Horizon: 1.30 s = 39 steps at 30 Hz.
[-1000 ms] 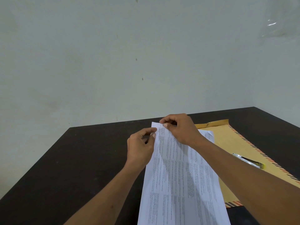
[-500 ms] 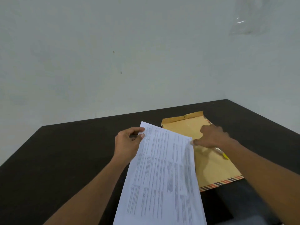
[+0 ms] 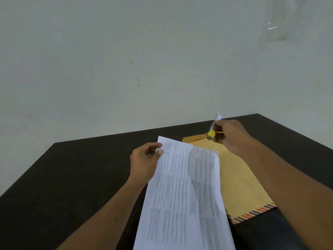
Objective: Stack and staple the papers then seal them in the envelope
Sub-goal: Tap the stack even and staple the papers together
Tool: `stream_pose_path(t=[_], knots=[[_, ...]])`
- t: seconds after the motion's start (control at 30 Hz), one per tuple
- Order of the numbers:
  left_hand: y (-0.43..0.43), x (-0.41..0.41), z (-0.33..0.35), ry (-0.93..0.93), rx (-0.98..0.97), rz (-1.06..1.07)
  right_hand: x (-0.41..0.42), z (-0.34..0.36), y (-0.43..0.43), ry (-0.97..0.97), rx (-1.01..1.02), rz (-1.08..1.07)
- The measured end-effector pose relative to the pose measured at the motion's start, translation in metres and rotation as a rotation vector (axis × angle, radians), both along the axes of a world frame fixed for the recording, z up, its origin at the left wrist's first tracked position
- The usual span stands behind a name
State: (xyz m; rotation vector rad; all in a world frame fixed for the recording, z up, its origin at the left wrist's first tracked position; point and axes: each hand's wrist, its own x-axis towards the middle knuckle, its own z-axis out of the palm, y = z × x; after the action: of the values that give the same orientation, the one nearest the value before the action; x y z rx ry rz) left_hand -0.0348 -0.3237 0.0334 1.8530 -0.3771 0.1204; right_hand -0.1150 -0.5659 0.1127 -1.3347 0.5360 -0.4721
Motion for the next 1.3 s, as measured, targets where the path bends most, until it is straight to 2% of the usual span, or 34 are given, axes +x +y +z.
stream_pose_path(t=[0.03, 0.1, 0.27, 0.33, 0.47, 0.53, 0.73, 0.87, 1.3], knots=[[0.003, -0.002, 0.002, -0.017, -0.012, 0.009, 0.011, 0.008, 0.016, -0.078, 0.156, 0.019], [0.008, -0.005, 0.004, -0.052, -0.051, 0.019, 0.033, 0.017, 0.049, -0.119, 0.313, 0.046], [0.018, -0.013, 0.010, -0.103, -0.120, 0.053, 0.068, 0.022, 0.116, -0.122, 0.459, 0.156], [0.025, -0.014, 0.013, -0.097, -0.157, 0.065, 0.077, 0.019, 0.127, -0.094, 0.276, 0.149], [0.034, -0.013, 0.016, -0.107, -0.176, 0.059, 0.085, 0.012, 0.128, -0.128, -0.373, -0.022], [0.035, -0.014, 0.018, -0.101, -0.210, 0.047, 0.085, 0.010, 0.129, -0.174, -0.547, -0.036], [0.033, -0.014, 0.022, -0.106, -0.278, 0.015, 0.087, -0.004, 0.138, -0.243, -0.774, -0.082], [0.031, -0.015, 0.023, -0.122, -0.300, 0.020, 0.091, -0.007, 0.142, -0.298, -0.855, -0.055], [0.033, -0.014, 0.017, -0.164, -0.222, 0.046, 0.099, -0.015, 0.154, -0.381, -0.861, -0.039]])
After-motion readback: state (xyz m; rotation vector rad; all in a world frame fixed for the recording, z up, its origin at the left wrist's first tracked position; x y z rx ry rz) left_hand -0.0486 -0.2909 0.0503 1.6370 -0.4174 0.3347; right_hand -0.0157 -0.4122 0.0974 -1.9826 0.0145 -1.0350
